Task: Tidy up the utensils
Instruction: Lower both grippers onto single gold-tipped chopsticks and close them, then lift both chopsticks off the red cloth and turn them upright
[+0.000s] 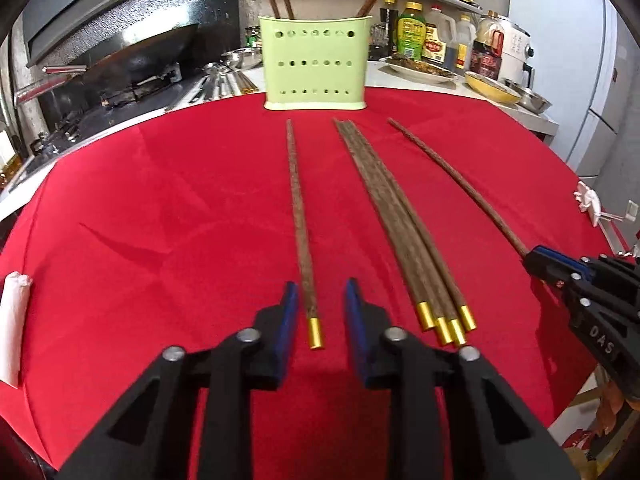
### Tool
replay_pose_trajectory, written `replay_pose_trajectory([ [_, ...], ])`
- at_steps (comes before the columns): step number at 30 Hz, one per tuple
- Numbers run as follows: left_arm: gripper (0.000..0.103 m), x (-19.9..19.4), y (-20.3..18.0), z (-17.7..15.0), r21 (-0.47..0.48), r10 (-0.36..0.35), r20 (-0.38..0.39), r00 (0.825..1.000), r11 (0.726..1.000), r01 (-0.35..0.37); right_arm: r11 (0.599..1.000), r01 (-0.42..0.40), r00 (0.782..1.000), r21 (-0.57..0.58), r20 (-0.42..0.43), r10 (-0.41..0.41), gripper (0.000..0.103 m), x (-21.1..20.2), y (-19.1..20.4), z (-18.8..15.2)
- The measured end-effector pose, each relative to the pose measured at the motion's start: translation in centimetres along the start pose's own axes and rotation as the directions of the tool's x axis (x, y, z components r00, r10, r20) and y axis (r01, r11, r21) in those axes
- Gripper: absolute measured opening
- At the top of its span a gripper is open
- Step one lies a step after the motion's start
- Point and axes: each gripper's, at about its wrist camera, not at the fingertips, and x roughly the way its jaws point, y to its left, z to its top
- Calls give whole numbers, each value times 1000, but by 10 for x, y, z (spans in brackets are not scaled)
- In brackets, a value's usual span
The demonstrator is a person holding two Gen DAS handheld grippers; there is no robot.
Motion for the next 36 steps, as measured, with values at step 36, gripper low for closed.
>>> replay_pose_trajectory([
  [36,7,-84,33,1,-11,38,212,977,999,-37,999,-41,975,14,219,37,7,-70,-3,12],
])
